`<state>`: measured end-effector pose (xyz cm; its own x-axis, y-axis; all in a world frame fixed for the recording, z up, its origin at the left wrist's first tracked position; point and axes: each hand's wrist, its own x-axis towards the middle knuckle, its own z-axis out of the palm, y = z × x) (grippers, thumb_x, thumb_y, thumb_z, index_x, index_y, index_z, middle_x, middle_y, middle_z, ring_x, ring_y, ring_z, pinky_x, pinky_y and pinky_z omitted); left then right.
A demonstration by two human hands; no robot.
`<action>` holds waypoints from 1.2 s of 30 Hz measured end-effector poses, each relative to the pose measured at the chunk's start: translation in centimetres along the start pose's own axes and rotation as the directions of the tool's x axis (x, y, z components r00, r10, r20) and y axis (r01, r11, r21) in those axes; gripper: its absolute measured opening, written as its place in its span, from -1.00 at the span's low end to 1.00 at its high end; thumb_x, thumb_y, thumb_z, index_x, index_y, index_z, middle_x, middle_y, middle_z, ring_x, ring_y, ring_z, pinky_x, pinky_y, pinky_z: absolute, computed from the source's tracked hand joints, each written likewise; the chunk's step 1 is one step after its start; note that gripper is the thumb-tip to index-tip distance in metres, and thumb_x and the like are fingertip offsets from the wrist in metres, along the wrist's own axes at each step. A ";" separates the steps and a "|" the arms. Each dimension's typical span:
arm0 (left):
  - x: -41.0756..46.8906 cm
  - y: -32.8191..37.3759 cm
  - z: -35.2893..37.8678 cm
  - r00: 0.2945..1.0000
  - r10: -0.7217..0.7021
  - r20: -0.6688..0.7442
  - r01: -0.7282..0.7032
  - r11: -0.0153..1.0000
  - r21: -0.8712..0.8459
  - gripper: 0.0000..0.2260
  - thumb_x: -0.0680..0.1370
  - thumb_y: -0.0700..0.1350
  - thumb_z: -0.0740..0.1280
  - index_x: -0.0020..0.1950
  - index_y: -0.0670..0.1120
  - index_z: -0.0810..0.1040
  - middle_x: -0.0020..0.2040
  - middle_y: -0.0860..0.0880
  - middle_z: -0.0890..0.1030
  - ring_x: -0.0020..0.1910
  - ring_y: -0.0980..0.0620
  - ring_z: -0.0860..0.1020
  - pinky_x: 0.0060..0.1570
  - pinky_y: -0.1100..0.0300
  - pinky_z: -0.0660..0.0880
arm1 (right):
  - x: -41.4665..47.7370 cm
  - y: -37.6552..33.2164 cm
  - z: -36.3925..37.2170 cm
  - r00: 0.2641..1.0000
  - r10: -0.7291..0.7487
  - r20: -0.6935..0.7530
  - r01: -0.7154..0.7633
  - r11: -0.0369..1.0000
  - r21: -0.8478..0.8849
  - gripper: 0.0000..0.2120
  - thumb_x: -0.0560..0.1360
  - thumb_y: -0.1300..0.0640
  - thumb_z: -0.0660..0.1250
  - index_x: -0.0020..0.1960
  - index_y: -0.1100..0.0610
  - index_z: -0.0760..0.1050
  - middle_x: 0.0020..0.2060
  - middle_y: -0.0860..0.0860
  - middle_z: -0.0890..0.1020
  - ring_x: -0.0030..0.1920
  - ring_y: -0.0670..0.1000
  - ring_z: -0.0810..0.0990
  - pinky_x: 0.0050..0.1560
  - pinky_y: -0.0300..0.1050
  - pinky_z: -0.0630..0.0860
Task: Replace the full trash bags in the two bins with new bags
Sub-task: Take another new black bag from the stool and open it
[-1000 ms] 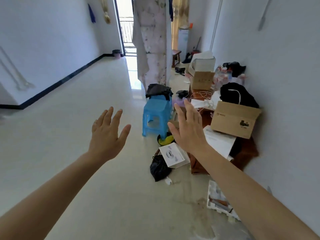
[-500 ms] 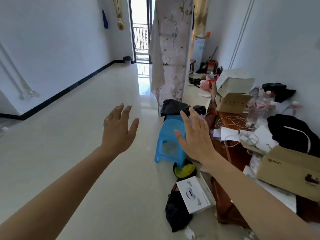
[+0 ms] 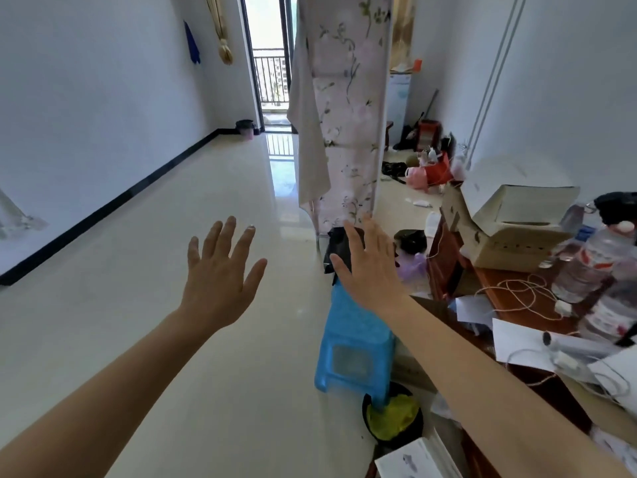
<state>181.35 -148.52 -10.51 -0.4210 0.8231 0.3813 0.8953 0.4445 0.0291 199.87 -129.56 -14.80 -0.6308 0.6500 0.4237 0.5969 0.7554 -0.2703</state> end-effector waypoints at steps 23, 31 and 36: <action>54.6 -13.2 29.0 0.909 0.370 0.191 -0.322 0.916 -0.241 -0.40 0.58 0.21 -0.02 0.55 -0.05 0.25 0.56 -0.17 0.21 0.54 -0.22 0.18 0.43 -0.24 0.17 | 42.6 12.3 25.0 0.924 0.368 0.105 -0.346 0.921 -0.182 -0.40 0.63 -0.21 0.04 0.57 0.07 0.13 0.57 0.19 0.12 0.58 0.21 0.05 0.54 0.13 0.02; 67.5 -6.5 43.1 0.711 0.560 0.424 -0.492 0.828 -0.269 -0.42 0.65 0.20 0.01 0.61 0.04 -0.05 0.62 -0.08 -0.17 0.59 -0.11 -0.19 0.53 -0.18 -0.06 | 49.9 24.8 33.5 0.796 0.595 0.116 -0.575 0.801 -0.167 -0.42 0.65 -0.18 0.05 0.58 0.06 0.12 0.59 0.17 0.06 0.60 0.17 0.02 0.56 0.15 0.07; 74.2 -3.0 50.6 0.553 0.619 0.558 -0.593 0.763 -0.258 -0.43 0.65 0.17 0.05 0.60 0.02 -0.03 0.62 -0.10 -0.17 0.59 -0.13 -0.17 0.53 -0.16 -0.02 | 51.7 31.0 38.7 0.640 0.757 0.134 -0.743 0.654 -0.142 -0.43 0.63 -0.12 0.15 0.55 0.12 0.18 0.54 0.24 0.20 0.54 0.26 0.17 0.51 0.20 0.20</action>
<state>140.05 -70.86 -29.07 0.2400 0.9273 -0.2874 0.9701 -0.2403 0.0348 166.55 -69.36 -34.75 -0.0186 0.9986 -0.0493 0.9293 -0.0009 -0.3694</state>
